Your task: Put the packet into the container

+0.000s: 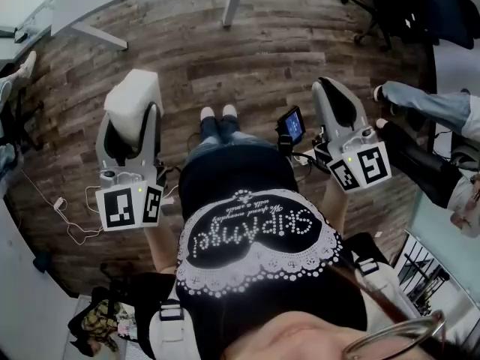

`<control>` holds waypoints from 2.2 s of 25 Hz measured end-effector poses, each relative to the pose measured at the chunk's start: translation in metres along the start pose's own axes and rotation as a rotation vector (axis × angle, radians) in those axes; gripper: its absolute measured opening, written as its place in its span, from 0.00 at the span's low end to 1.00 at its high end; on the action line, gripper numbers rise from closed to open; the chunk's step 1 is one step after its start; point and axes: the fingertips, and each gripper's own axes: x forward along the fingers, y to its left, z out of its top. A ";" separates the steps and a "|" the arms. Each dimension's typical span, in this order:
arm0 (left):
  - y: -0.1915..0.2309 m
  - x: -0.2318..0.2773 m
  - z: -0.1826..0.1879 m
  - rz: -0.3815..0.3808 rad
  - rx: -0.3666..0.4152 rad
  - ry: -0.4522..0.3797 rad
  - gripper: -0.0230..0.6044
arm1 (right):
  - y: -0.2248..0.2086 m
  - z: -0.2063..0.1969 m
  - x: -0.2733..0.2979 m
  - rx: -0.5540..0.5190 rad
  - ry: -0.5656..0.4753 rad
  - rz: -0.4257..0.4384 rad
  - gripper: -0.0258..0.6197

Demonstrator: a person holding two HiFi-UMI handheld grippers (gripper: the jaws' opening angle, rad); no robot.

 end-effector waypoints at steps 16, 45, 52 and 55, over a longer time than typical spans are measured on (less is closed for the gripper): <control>-0.016 0.016 0.003 -0.007 0.022 -0.015 0.48 | -0.015 0.005 0.002 0.040 -0.065 0.039 0.07; 0.042 0.084 0.043 -0.055 0.011 -0.101 0.48 | -0.007 0.034 0.088 0.120 -0.127 0.053 0.07; 0.067 0.108 0.055 -0.061 0.016 -0.099 0.48 | -0.010 0.039 0.122 0.134 -0.124 0.029 0.07; 0.077 0.115 0.058 -0.062 0.011 -0.099 0.48 | -0.005 0.040 0.137 0.137 -0.120 0.040 0.07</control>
